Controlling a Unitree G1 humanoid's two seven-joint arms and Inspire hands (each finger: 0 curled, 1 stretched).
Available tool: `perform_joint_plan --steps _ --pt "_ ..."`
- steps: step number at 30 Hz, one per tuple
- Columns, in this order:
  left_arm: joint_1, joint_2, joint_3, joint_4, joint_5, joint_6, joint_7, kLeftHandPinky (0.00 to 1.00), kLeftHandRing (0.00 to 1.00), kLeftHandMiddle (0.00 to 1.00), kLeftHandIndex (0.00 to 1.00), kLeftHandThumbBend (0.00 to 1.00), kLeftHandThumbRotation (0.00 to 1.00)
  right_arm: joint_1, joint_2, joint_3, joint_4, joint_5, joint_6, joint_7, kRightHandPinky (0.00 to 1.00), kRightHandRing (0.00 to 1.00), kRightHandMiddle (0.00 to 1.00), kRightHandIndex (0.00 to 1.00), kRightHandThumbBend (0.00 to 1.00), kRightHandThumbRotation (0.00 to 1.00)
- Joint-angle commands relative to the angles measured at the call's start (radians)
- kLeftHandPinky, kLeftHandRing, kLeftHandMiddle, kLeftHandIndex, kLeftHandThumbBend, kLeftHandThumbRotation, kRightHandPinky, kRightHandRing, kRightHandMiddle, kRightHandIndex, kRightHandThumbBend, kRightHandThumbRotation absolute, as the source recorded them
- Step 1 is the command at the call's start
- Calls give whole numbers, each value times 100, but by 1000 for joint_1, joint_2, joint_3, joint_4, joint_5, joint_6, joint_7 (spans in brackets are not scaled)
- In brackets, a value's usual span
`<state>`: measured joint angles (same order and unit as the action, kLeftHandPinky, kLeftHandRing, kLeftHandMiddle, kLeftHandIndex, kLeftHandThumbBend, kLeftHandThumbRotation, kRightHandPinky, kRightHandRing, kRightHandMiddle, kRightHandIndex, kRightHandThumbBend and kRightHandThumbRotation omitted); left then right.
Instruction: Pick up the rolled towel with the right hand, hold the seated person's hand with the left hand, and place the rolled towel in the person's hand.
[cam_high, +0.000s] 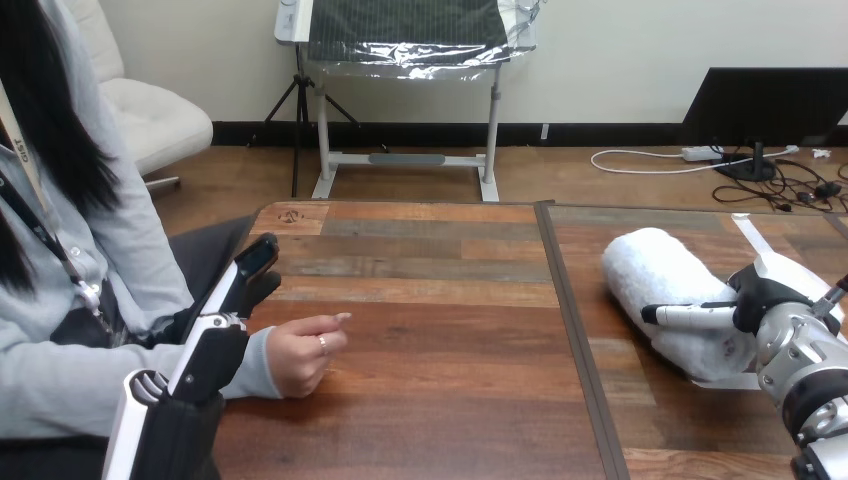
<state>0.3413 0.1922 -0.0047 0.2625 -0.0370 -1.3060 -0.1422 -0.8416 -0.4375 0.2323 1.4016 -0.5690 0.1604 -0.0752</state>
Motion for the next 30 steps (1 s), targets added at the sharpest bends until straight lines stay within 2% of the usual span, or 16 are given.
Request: perform_joint_plan --steps 1,2,8,11,14,19,25,30 --pt "-18 -6 7 -51 3 -19 5 87 93 94 92 100 68 -5 24 13 -11 -7 -7 -17 4 82 81 74 93 54" --pt "-12 -10 12 -57 9 -16 7 87 93 94 92 100 68 -3 25 16 -10 -10 -7 -23 5 82 81 75 93 54" --pt "-2 -12 18 -65 14 -17 8 84 92 93 92 100 70 7 26 22 -10 -15 -18 -44 17 63 72 73 92 46" --pt "-2 -8 21 -60 15 -23 5 83 92 93 92 100 72 10 28 23 -10 -15 -20 -52 23 57 68 73 92 39" --pt "-4 -7 22 -53 12 -31 4 83 92 93 93 100 72 14 29 26 -10 -19 -25 -67 26 55 67 73 92 33" --pt "0 0 8 -53 -5 -33 1 83 92 94 93 100 70 20 30 33 -10 -26 -33 -91 30 53 64 71 94 18" --pt "0 -1 15 -57 3 -33 0 83 92 94 93 100 69 23 30 51 -7 -42 -28 -94 32 53 63 68 94 9" --pt "0 -2 12 -60 1 -32 0 83 92 94 93 100 69 31 29 40 -9 -30 -52 -115 35 53 61 62 93 2"
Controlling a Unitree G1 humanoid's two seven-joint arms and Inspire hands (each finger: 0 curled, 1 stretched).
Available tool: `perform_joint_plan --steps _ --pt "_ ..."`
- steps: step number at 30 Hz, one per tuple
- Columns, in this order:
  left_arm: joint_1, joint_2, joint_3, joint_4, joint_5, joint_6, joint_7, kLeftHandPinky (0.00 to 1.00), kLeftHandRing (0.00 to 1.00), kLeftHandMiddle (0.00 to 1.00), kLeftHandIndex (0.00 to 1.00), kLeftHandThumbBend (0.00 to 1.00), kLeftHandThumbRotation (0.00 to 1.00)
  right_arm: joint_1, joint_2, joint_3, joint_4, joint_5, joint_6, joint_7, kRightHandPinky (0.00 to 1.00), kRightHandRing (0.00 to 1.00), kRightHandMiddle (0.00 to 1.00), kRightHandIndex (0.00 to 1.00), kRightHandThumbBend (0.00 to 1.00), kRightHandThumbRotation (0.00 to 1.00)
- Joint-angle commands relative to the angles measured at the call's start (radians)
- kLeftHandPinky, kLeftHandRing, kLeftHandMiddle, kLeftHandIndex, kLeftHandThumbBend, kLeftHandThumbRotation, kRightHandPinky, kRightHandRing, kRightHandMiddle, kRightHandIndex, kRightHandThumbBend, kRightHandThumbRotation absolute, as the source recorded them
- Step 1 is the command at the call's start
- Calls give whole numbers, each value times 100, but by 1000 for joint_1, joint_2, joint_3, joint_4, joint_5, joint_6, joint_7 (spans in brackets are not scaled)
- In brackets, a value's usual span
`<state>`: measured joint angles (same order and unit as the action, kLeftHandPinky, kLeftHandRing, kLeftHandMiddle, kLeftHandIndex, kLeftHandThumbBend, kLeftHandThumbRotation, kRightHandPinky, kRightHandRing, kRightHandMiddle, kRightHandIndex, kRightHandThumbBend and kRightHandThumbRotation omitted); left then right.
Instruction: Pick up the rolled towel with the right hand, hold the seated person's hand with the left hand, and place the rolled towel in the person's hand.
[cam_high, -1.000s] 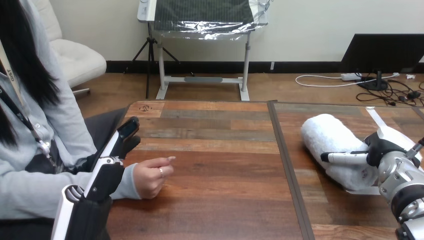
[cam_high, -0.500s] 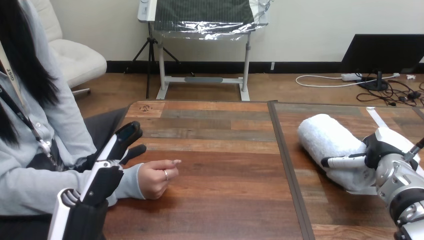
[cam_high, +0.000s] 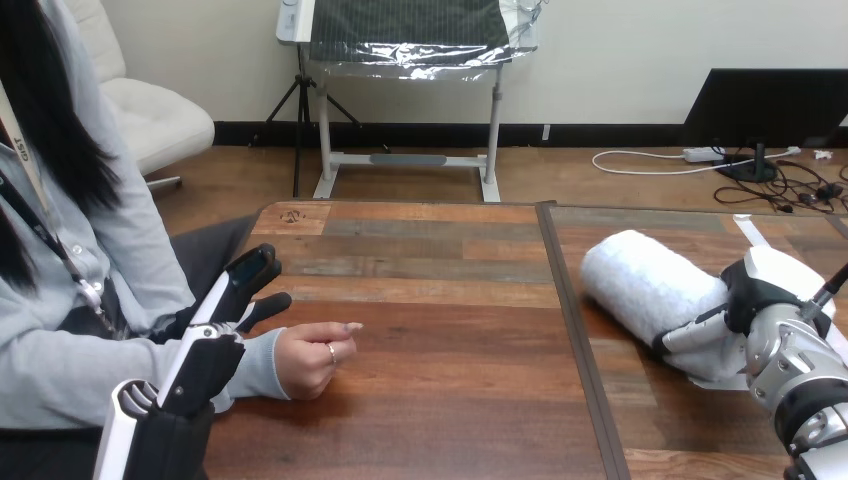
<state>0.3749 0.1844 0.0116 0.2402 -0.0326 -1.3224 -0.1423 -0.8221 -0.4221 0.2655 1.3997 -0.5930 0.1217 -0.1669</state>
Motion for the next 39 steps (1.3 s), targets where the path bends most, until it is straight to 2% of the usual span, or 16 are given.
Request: perform_joint_plan --steps 1,4,9,13,20,27,34,39 --pt "-33 4 -4 -40 -3 -14 1 83 92 94 93 100 69 12 14 6 -7 -4 -15 -26 35 53 61 61 93 2" --pt "-31 -7 -3 -48 -1 -4 6 83 92 94 92 100 69 12 16 -4 -7 6 -17 -31 36 53 60 59 93 1" --pt "-48 3 -6 -24 -4 -30 0 83 92 94 92 100 68 19 18 -42 -11 43 -47 -55 39 54 60 56 90 0" --pt "-56 11 -9 -11 -8 -36 -2 83 92 94 92 100 69 24 17 -57 -12 60 -71 -64 42 56 60 54 88 0" --pt "-46 25 -22 -34 -17 14 -10 84 92 94 92 100 69 31 17 -92 -17 98 -124 -82 46 57 60 53 89 0" --pt "-39 24 -10 -50 -3 45 -13 86 93 94 92 100 70 39 23 -136 -23 144 -183 -108 44 54 59 51 91 0" --pt "-31 13 56 -88 90 94 -7 90 95 95 93 100 74 47 36 -177 -31 194 -253 -137 45 53 57 50 90 0" --pt "-25 11 75 -106 123 116 2 91 95 96 94 100 74 53 46 -210 -37 232 -305 -142 46 53 56 49 89 0"
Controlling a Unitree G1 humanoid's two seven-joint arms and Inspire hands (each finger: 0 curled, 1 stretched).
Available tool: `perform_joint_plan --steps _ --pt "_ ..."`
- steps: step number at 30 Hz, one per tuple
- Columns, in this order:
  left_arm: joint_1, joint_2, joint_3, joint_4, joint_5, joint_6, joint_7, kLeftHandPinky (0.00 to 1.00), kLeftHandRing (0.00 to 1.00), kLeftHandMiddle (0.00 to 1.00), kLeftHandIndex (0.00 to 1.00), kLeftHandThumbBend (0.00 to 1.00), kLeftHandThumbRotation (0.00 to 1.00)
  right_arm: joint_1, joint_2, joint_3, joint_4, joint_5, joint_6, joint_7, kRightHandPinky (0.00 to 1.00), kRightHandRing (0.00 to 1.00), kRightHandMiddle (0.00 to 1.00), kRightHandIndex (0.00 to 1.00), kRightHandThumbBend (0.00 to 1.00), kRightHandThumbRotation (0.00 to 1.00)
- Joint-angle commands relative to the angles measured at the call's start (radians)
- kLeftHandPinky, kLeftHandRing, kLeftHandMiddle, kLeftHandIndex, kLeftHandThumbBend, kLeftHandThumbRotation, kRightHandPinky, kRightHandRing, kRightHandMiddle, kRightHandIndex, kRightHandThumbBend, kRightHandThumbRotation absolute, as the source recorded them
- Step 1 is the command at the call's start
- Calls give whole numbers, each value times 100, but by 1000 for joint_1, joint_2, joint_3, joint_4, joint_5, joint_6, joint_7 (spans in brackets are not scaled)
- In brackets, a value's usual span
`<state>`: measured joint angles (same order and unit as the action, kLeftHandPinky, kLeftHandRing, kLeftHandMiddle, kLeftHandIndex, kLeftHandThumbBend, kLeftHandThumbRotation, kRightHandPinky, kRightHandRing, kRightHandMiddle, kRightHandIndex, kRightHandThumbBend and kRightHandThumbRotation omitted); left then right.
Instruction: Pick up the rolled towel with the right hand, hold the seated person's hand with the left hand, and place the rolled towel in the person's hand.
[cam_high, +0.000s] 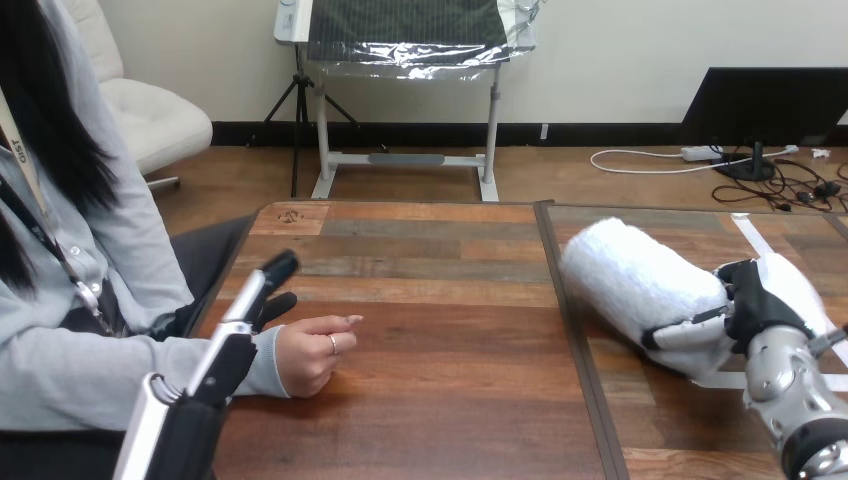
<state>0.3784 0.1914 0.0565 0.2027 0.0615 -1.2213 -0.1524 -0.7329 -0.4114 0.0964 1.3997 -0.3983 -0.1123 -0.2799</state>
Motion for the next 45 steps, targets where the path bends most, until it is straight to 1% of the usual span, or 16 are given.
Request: perform_joint_plan --steps 1,4,6,7,9,10,14,22,26,29,34,39,42,45 --pt "-26 3 37 -75 39 23 14 91 95 96 94 100 74 -34 39 -51 -38 50 -85 -27 46 52 56 49 89 0" --pt "-23 2 46 -84 56 34 19 92 95 96 94 100 73 -32 44 -65 -40 66 -103 -25 44 50 54 48 89 0" --pt "-22 1 55 -95 72 47 23 93 95 96 94 100 72 -30 49 -78 -42 82 -124 -24 42 48 53 48 88 0" --pt "-19 0 61 -104 83 60 26 93 95 96 94 100 72 -27 53 -86 -45 92 -147 -25 41 47 52 48 88 0" --pt "-16 0 67 -116 95 76 29 94 96 95 94 100 71 -23 57 -95 -47 102 -172 -28 39 45 51 48 88 0" --pt "-15 -1 67 -119 99 80 31 94 96 95 94 100 71 -22 58 -96 -47 104 -177 -28 38 44 50 48 88 0" --pt "-11 5 70 -131 109 107 36 95 96 96 94 100 69 -15 68 -113 -52 125 -226 -27 36 41 49 47 88 0" --pt "-16 4 74 -138 125 147 45 99 96 95 95 100 62 -6 87 -133 -60 153 -292 -22 33 37 47 48 86 0" --pt "-20 -10 104 -146 192 166 74 99 96 95 95 100 60 1 97 -139 -64 159 -333 -25 32 36 46 48 85 0" --pt "-19 -15 115 -156 231 187 94 98 96 95 95 100 58 6 104 -144 -67 167 -361 -19 31 36 46 49 85 0" --pt "-16 -18 121 -174 281 227 121 97 96 97 96 100 54 12 113 -148 -70 179 -395 -6 32 37 46 48 84 0" --pt "-11 -15 123 -194 326 275 140 97 97 99 97 100 50 21 122 -143 -74 175 -429 -8 32 38 46 49 84 0" --pt "-8 -15 124 -208 357 305 155 98 98 99 97 100 49 26 128 -142 -76 175 -442 -6 33 38 47 49 84 0" --pt "-9 -12 125 -216 387 323 173 98 98 99 98 100 48 32 134 -139 -79 173 -455 -6 33 39 47 49 83 0"
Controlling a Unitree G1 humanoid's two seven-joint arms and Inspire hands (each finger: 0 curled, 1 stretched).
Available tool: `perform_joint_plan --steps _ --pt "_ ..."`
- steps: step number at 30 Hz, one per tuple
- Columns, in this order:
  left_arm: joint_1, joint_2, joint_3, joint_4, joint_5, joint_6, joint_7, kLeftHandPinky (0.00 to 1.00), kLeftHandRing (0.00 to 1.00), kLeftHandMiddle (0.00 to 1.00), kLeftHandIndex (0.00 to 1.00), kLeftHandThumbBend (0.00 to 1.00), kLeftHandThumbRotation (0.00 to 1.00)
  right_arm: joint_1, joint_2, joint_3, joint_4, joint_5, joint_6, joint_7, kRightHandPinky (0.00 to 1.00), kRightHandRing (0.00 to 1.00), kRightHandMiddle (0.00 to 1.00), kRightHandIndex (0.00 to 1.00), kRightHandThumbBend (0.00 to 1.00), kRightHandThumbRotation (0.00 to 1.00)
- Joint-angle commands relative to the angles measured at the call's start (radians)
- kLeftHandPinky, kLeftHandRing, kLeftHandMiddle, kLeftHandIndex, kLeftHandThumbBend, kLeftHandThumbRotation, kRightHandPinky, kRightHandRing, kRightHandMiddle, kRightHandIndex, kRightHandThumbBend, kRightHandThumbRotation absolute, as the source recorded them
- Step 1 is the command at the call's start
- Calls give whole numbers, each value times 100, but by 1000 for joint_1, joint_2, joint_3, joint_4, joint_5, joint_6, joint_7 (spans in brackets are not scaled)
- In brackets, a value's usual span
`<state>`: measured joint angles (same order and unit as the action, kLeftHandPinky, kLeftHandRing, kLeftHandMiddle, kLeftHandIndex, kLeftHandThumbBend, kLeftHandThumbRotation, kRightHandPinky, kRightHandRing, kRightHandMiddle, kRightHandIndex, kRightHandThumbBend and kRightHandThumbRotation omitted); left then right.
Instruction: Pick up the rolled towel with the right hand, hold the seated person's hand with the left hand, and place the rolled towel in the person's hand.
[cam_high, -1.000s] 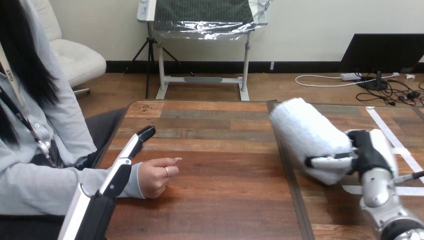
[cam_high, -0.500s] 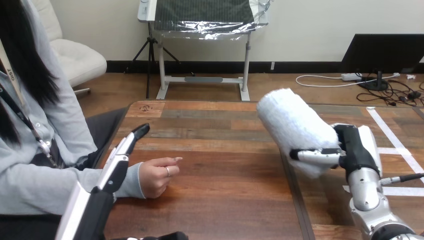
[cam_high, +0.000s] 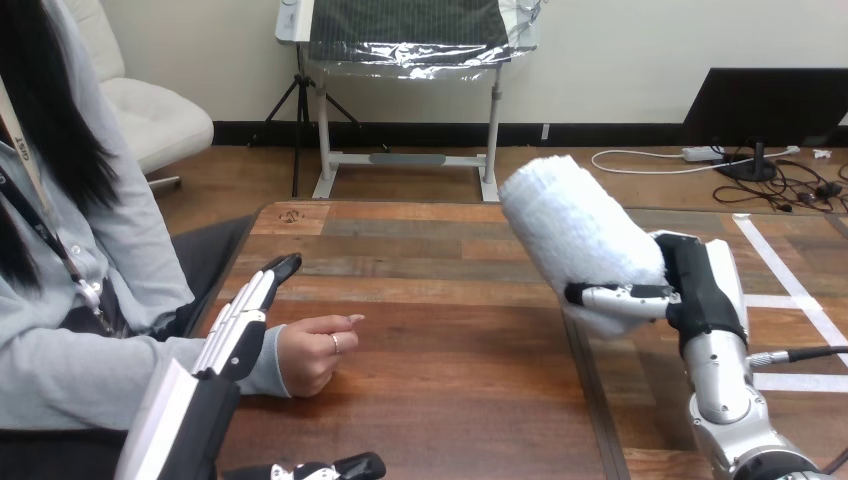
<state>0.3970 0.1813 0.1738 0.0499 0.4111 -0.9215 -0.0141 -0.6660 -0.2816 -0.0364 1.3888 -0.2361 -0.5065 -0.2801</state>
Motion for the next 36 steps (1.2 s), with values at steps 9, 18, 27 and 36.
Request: perform_joint_plan --steps 9,18,27,36 --pt "-28 23 13 -100 145 90 83 97 98 100 99 100 46 -12 31 -28 -79 47 -115 45 33 38 46 49 81 0" --pt "-35 56 18 -141 243 167 115 96 97 99 98 100 45 14 49 -27 -88 55 -175 67 32 37 45 48 80 0" --pt "-52 119 14 -155 278 223 111 93 95 96 96 100 45 41 63 -19 -100 53 -236 75 31 36 43 48 79 0" --pt "-78 205 11 -154 270 264 83 92 95 94 95 100 43 69 77 -21 -119 64 -302 108 29 33 41 47 77 0"
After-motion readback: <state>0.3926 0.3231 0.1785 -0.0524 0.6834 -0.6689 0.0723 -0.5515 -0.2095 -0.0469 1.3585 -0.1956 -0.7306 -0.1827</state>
